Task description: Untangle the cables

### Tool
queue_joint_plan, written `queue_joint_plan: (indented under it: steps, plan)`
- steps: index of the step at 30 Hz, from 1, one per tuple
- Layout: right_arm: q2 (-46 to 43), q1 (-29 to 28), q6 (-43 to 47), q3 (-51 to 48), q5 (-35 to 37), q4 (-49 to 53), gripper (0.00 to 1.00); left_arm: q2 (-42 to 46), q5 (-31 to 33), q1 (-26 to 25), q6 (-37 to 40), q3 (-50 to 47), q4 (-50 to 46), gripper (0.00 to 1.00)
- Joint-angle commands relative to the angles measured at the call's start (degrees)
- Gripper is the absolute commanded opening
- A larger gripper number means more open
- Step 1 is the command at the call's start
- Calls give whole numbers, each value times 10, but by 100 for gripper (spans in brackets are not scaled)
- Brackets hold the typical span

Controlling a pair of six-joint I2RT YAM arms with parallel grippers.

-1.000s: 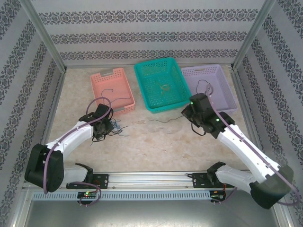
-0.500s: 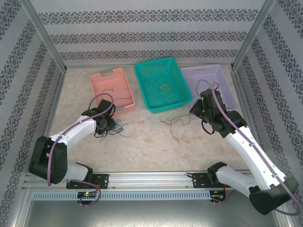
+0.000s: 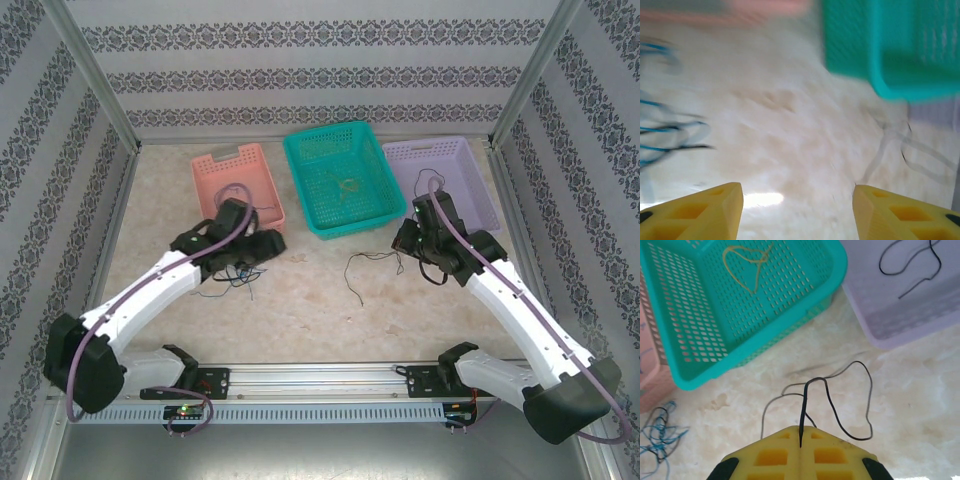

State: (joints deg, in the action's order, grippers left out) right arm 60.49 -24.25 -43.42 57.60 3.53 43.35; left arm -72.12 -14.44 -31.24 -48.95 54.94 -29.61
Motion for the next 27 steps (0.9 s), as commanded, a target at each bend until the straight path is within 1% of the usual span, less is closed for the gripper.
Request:
queue_joint_plan:
  steps: [1, 4, 7, 13, 16, 19, 23, 25, 27]
  plan:
    - [-8, 0, 21, -20, -1, 18, 0, -57, -86, -83, 98, 36, 62, 60]
    - [-12, 2, 31, -32, -2, 22, 0, -123, -74, -140, 118, 55, 79, 64]
    - [-20, 7, 33, -39, -6, 25, 0, -180, -47, -172, 127, 74, 101, 67]
    - [-38, 17, 32, -53, -13, 30, 0, -288, -28, -193, 136, 118, 119, 67]
    - [-45, 23, 29, -59, -20, 30, 0, -329, -39, -205, 143, 132, 127, 67]
    - [-47, 25, 30, -63, -23, 33, 0, -353, -38, -222, 154, 148, 122, 67]
    - [-49, 27, 26, -71, -31, 37, 0, -361, -13, -232, 148, 151, 115, 66]
    - [-50, 27, 23, -80, -35, 37, 0, -363, -15, -232, 145, 150, 120, 63]
    - [-53, 28, 18, -90, -35, 36, 0, -369, -31, -233, 145, 152, 127, 55]
